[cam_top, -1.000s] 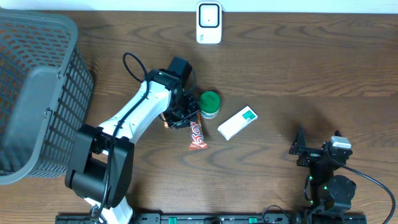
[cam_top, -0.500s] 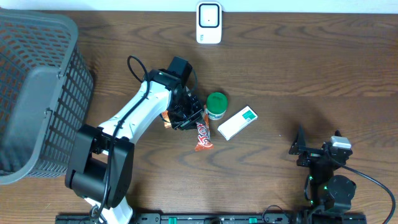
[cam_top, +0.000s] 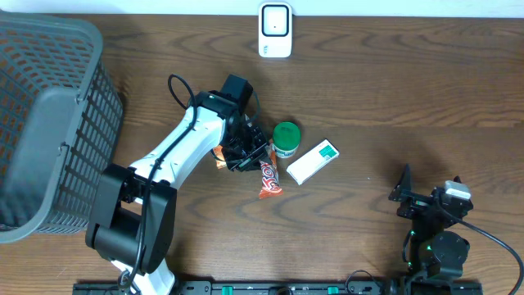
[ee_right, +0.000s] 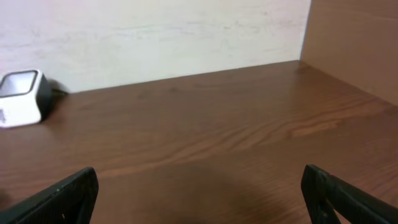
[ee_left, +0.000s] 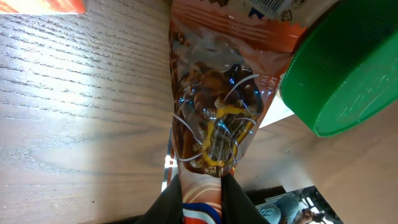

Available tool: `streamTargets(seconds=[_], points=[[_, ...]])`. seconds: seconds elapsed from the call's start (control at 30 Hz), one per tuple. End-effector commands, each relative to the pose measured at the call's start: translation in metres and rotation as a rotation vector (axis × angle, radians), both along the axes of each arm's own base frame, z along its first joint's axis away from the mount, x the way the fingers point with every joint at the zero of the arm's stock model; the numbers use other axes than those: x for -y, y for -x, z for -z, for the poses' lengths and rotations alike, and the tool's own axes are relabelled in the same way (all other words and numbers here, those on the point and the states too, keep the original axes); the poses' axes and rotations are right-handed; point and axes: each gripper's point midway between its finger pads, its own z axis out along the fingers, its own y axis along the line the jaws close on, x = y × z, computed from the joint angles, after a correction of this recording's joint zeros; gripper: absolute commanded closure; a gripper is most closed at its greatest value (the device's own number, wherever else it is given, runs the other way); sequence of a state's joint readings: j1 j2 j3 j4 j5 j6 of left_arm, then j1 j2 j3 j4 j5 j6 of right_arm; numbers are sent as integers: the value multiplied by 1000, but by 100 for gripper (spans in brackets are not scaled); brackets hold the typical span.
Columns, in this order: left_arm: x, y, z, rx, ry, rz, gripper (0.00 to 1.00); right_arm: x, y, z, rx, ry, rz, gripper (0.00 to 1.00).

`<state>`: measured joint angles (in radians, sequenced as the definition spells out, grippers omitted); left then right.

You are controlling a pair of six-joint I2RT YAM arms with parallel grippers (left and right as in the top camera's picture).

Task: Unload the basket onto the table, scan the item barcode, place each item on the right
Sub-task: 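Carry the red TOP chocolate bar toward the scanner, then reach the right gripper toward the TOP bar held by the left gripper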

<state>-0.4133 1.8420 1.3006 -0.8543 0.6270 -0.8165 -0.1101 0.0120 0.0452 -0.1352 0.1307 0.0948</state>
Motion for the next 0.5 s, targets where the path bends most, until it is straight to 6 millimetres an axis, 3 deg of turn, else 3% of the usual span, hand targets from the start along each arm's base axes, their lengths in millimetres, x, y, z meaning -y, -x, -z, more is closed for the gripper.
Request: streamTargets(seconds=[0.0,0.27,0.47], points=[[2,0,-5,-14,24,-25,83,-7,-2,-3,44,-133,-29,1],[5,1,-8,-28,42,-33,83,-46,-5,0,86,-780,-185,1],[0,-3,-8,-28,42,-50,83,-93,3,-4,-8,-832,-447,1]])
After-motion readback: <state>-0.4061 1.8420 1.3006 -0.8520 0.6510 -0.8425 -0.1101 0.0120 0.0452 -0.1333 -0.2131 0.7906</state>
